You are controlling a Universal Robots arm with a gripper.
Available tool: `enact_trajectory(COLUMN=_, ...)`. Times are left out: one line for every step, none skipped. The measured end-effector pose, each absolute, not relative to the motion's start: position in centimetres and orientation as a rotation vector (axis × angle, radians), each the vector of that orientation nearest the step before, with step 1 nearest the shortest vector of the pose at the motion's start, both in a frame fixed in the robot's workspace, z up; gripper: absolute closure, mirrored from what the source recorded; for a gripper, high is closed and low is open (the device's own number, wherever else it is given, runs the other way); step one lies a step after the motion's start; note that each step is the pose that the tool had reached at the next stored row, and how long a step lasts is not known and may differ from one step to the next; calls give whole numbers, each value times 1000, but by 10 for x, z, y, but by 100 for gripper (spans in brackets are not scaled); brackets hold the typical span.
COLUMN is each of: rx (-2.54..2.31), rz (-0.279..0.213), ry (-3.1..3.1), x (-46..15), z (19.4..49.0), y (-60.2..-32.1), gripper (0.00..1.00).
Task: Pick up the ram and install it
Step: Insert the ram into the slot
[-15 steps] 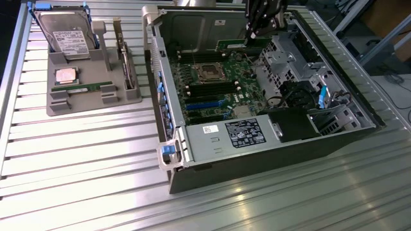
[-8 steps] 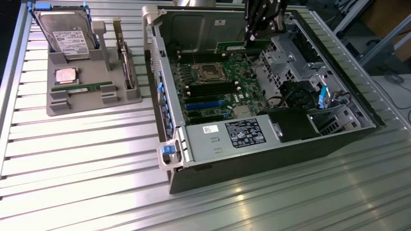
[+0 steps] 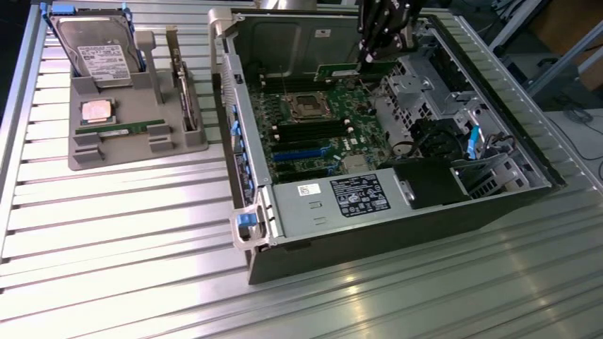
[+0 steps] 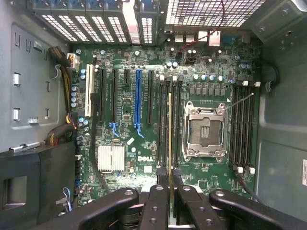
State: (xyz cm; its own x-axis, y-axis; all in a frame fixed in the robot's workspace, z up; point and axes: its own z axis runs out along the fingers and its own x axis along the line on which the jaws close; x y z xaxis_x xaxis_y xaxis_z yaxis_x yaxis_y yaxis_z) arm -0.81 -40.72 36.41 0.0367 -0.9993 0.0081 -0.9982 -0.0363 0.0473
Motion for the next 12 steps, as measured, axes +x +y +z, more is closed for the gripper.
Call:
enact_trajectory(rx=2233, rz=-42, ry=-2153, x=-8, z=363, y=-407, gripper=87)
enact_trajectory(rx=2233, rz=-42, ry=-2153, x=-8, z=362, y=-407, gripper=87)
enact_trajectory(rx=2233, rz=-42, ry=-2153, x=-8, z=362, y=-407, gripper=87)
enact_trajectory(rx=2233, rz=-42, ry=-2153, x=-8, z=361, y=-408, gripper=87)
enact_trajectory(rx=2233, rz=-42, ry=-2153, x=-8, z=360, y=-408, gripper=87)
enact_trajectory(rx=2233, rz=-42, ry=-2153, x=-8, z=359, y=-408, gripper=87)
enact_trajectory(rx=2233, rz=-42, ry=-2153, x=-8, z=358, y=-408, gripper=87)
enact_trajectory(rx=2233, rz=-42, ry=-2153, x=-8, z=357, y=-408, gripper=87)
enact_trajectory(rx=2233, rz=-42, ry=-2153, x=-8, z=356, y=-408, gripper=87)
enact_trajectory(rx=2233, rz=-42, ry=-2153, x=-8, z=355, y=-408, gripper=87)
enact_trajectory(rx=2233, rz=-42, ry=-2153, x=-8, z=355, y=-408, gripper=87)
enact_trajectory(rx=2233, rz=-42, ry=-2153, x=-8, z=354, y=-408, gripper=87)
